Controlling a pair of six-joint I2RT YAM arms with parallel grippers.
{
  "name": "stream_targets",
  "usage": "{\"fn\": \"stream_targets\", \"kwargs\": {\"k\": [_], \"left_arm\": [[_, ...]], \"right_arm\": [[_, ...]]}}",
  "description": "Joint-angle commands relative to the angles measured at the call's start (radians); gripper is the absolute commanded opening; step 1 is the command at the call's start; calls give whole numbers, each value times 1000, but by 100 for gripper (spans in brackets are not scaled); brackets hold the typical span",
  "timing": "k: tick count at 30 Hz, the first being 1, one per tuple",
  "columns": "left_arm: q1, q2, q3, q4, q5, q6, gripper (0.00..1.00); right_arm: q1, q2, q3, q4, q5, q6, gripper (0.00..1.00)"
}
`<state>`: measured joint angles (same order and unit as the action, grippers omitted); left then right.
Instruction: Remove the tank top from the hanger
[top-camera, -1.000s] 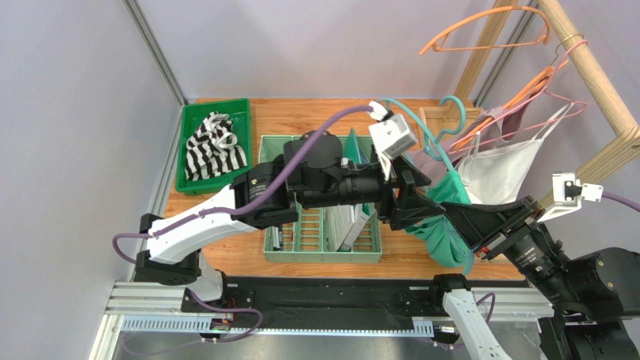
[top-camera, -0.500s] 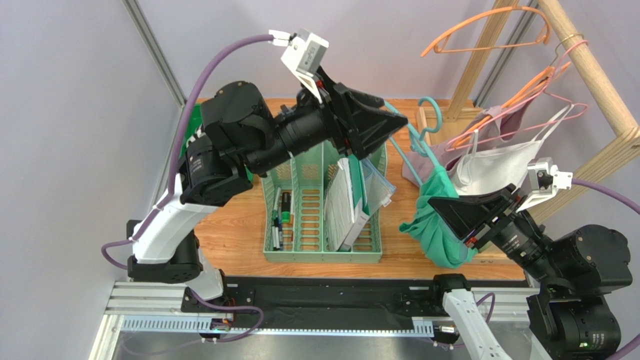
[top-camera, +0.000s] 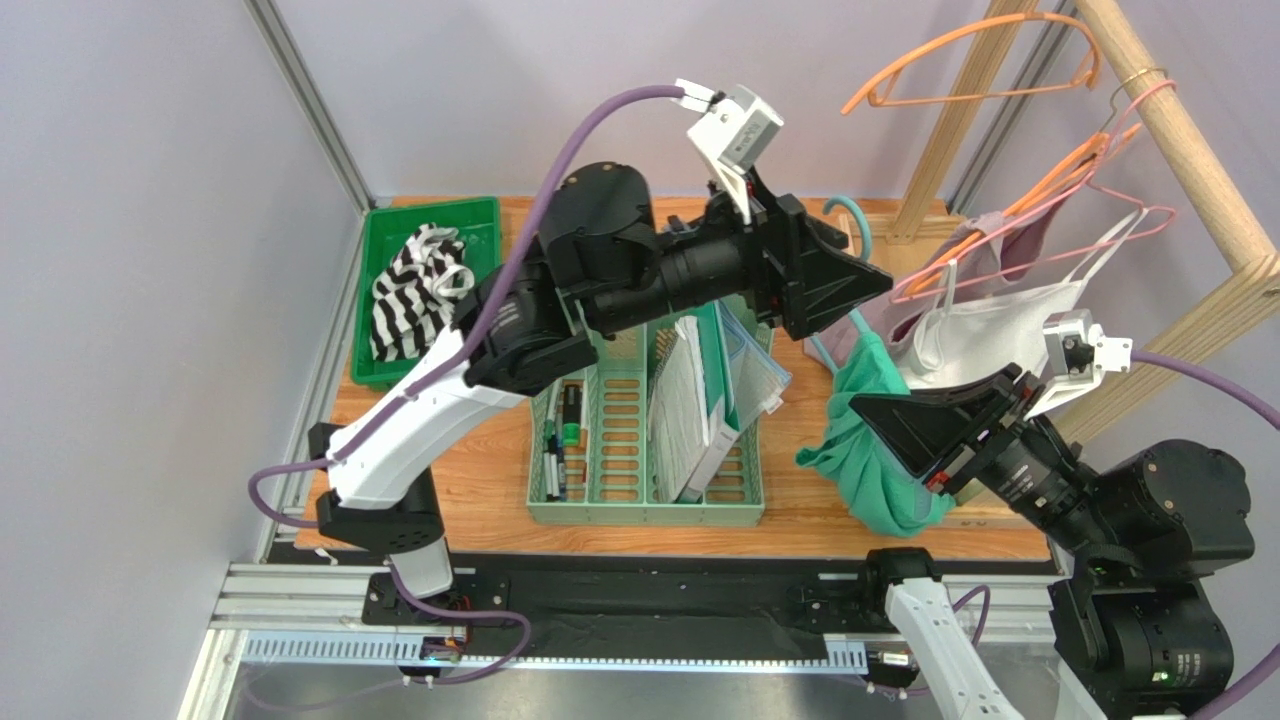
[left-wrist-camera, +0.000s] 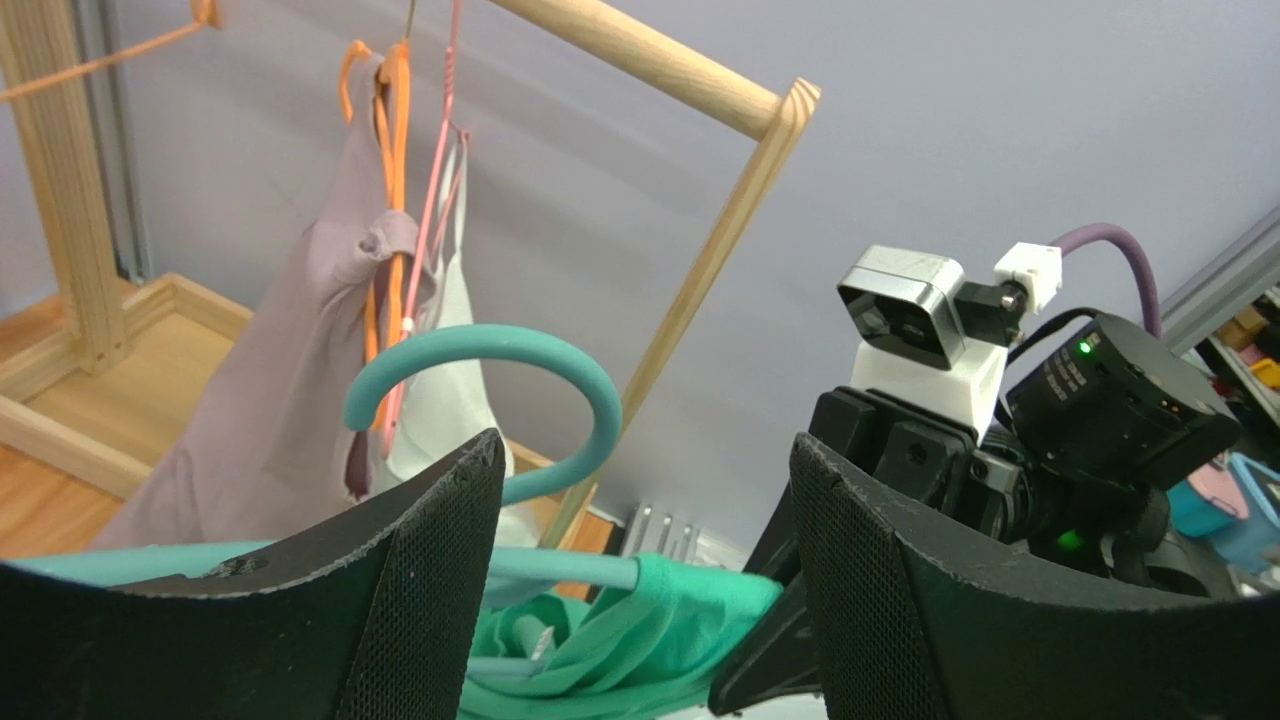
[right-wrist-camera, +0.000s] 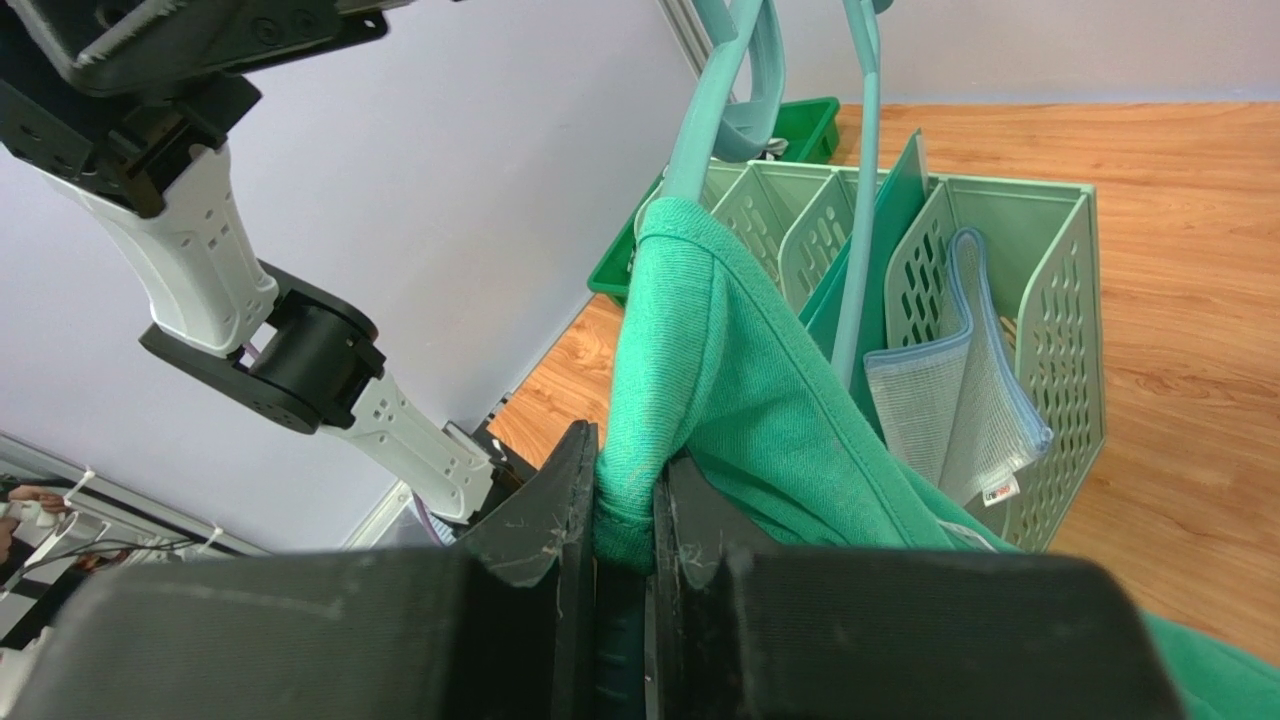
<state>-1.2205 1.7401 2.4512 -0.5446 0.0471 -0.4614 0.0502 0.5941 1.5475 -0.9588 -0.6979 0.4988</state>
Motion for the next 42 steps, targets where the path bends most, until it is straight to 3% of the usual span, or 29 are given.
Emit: {"fn": "stream_targets", "kwargs": {"k": [1,8,17,18,21,22,32,42], "left_arm": [[24,21,40,86,30,-72,75],[52,47,42,124,17,-135,70],[68,78,43,158,53,-177,30],[72,79,45,164,56,-172,19],[87,84,51,172,51,-158,0],[90,85,52,175,51,-157,0],[147,124,110,229,118,-180,0],[193,139,114,226,209,-233,0]], "right_arm": [[4,13,-12,72,-23,-25,0],[11,3,-41,57,-15,-49,0],[34,10,-53,63,-29,-48,0],[36,12,-50,58,-26,-45,0],[36,19,-52,52,-9,-40,0],[36,21,-53,49,-3,-34,0],[36,49,-23,-3,76,-6,43],[34,95,98,-115,222,-23,65]]}}
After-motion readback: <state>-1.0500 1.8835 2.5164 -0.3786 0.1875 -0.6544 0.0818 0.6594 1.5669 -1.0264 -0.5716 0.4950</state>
